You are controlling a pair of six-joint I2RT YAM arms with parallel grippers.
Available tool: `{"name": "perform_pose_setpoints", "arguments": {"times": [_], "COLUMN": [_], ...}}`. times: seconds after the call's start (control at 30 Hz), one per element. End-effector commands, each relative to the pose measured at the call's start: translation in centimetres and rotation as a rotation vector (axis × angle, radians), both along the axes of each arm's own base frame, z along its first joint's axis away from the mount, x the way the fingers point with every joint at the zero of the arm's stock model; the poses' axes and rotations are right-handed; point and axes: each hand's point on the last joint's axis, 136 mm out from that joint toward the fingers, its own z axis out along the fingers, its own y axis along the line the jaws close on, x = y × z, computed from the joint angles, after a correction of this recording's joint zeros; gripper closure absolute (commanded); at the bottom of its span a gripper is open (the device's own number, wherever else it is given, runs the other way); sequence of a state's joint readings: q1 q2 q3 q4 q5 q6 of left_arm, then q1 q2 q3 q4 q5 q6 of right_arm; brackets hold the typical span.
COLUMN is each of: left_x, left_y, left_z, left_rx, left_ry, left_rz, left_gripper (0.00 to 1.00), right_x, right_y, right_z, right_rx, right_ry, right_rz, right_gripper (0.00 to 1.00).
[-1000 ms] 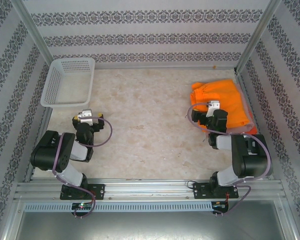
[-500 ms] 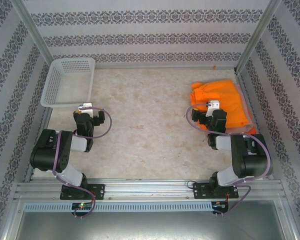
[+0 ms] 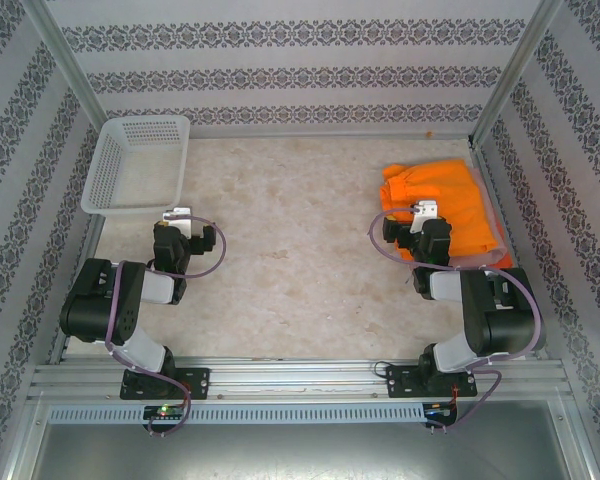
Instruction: Fold and stack the shorts
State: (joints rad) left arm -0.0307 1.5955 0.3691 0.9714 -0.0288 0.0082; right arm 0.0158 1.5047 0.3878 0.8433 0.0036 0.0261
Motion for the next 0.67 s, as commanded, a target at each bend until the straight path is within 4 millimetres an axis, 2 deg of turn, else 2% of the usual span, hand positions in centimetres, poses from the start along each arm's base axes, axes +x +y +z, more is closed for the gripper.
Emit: {"name": "perform_pose_setpoints", "arguments": {"times": [0.0,0.43,0.63], "left_x": [0.17,0.20,0.31], "left_y": [0.17,0.13,0.71], "left_z": [0.34,0.26,0.24], "left_rx": [0.008,0.007,-0.025], "left_ry": [-0.001,0.004,0.009], "left_rz": [-0.007,-0.007,-0.004], "left_gripper": [0.00,0.00,0.00], "right_x": [0.35,0.37,0.38], "right_y": [-0.18,-0.21,-0.20], "right_z": [0.78,0.85,0.86], "right_rx": [-0.012,-0.012,-0.011], "right_ry": [-0.032,-0.034,-0.034], "right_rz": [-0.010,-0.011,-0.010], "right_gripper": [0.02,0.02,0.02]}}
